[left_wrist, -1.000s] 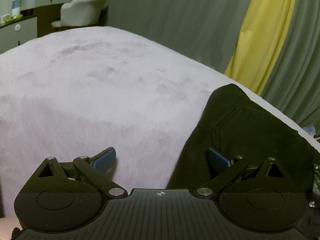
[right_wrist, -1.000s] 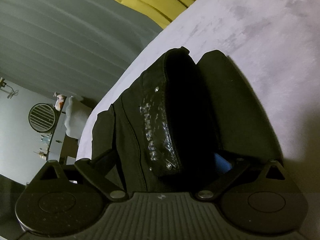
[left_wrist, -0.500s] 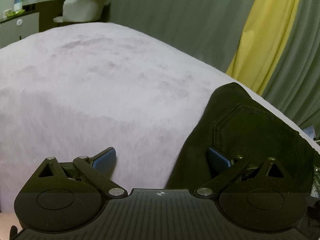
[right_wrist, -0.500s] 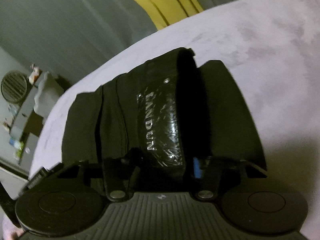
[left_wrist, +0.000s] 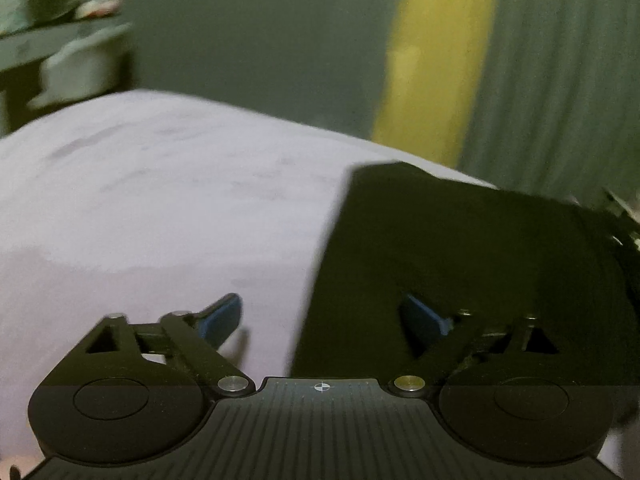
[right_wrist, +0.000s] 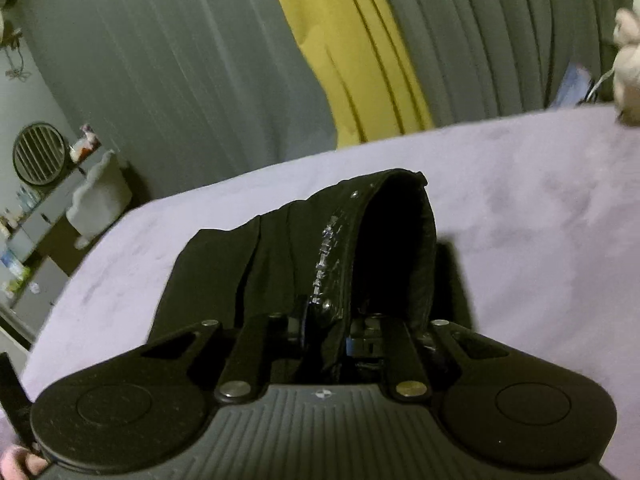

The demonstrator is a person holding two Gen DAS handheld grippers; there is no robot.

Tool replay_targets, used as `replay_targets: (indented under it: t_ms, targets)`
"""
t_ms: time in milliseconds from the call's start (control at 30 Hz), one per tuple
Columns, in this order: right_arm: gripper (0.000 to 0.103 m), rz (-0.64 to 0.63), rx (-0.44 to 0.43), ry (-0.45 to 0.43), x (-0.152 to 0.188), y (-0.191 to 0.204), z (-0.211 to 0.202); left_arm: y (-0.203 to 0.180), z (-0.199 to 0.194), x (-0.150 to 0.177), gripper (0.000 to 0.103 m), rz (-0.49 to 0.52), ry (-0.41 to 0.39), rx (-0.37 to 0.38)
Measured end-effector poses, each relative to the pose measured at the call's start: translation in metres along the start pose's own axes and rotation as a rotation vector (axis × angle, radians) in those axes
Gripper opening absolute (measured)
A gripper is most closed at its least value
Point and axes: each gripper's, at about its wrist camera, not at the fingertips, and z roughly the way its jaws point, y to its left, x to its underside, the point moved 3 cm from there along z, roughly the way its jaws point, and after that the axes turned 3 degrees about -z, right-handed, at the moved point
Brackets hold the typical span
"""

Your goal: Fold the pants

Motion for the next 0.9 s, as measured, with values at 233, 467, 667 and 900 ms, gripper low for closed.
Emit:
replay_targets:
  t_ms: [233, 467, 667, 900]
  targets:
    - [0.054, -0.062, 0.162, 0.094, 0.008, -0.018, 0.007, -0.001, -0.003, -0.001, 0.096, 0.009, -0.047, -0.030]
    - [0.046, -0.205, 0.186, -0.054, -0.016, 0.022, 0.001, -0.006, 0.007, -0.001, 0.096, 0.034, -0.014, -0.034]
    - [0.016, -0.353, 0.219, 0.083, -0.050, 0.062, 0.073, -0.013, 0.013, 0.005, 0.098, 0.072, 0.024, -0.018]
    - [0.017, -0.369, 0.249, 0.250, -0.017, 0.039, 0.142, -0.010, 0.017, -0.001, 0.100, 0.071, 0.022, -0.009]
